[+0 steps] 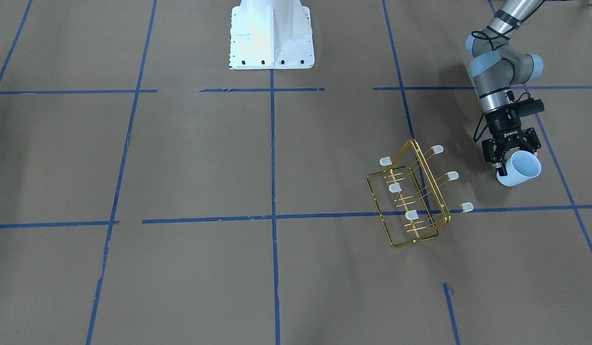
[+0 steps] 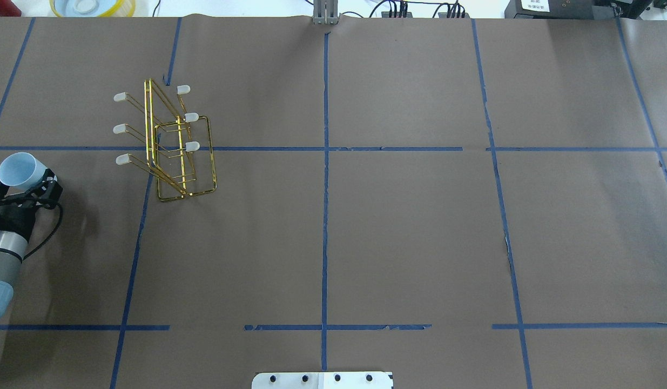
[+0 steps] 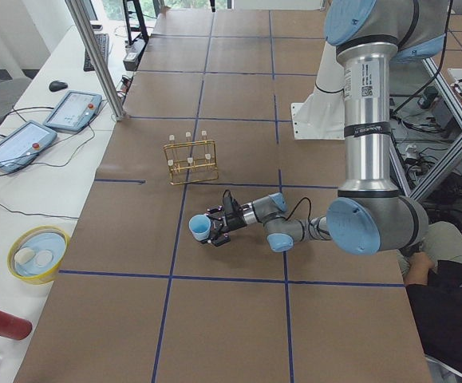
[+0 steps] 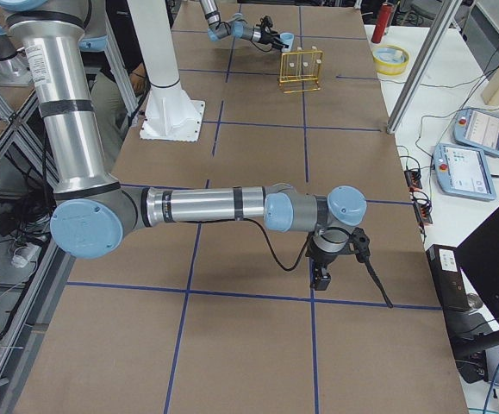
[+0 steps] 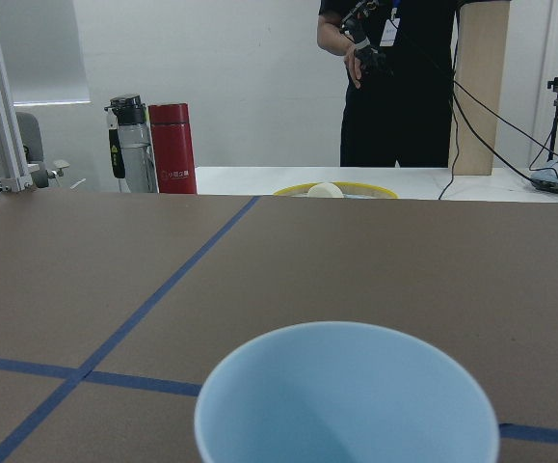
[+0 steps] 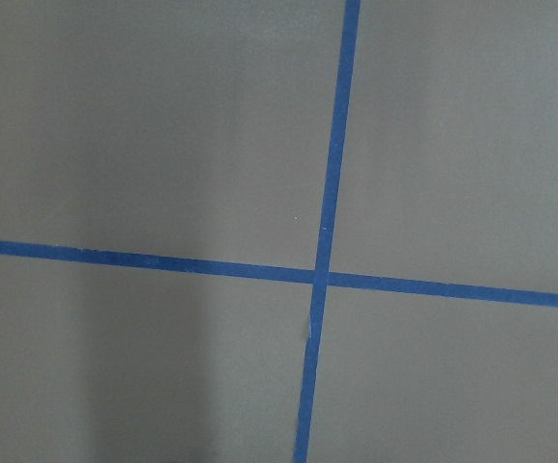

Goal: Hang cup on cup holder
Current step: 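Close the left gripper on the rim of the light blue cup, then lift the cup with the left gripper and tilt it sideways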

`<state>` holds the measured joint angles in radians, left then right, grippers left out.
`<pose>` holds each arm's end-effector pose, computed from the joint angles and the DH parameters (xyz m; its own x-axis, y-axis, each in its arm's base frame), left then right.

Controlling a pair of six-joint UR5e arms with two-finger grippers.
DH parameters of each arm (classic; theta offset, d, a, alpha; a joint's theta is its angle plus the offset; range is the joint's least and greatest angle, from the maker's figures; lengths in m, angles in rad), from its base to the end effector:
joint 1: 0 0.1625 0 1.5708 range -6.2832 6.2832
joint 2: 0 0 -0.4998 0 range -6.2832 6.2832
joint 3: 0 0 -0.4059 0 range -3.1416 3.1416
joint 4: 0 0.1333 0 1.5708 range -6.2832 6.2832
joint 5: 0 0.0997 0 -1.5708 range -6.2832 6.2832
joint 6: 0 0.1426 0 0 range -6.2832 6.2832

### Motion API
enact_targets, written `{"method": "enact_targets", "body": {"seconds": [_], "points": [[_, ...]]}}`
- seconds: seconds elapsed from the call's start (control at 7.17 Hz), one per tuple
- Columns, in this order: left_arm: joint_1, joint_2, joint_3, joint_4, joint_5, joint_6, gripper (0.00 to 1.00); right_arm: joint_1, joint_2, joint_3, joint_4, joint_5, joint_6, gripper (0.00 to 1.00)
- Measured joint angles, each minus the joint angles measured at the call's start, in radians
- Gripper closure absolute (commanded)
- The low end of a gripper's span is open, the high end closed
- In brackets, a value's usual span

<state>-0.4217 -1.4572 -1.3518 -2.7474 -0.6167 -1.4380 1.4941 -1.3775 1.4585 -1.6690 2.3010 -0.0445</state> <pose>0.3129 -0.4140 0.7719 0.7059 -0.2328 -0.6690 0.7057 0.3117 0.6362 -0.0078 -0.5996 0.7281 0.7396 -0.0900 0.6670 0.1096 0.9939 0.0125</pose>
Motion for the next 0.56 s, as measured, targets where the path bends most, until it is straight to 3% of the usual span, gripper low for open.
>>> {"method": "enact_targets", "body": {"seconds": [0.56], "points": [[-0.013, -0.046, 0.039, 0.003, -0.001, -0.005, 0.00, -0.001, 0.000, 0.000, 0.000, 0.000, 0.000, 0.00]]}}
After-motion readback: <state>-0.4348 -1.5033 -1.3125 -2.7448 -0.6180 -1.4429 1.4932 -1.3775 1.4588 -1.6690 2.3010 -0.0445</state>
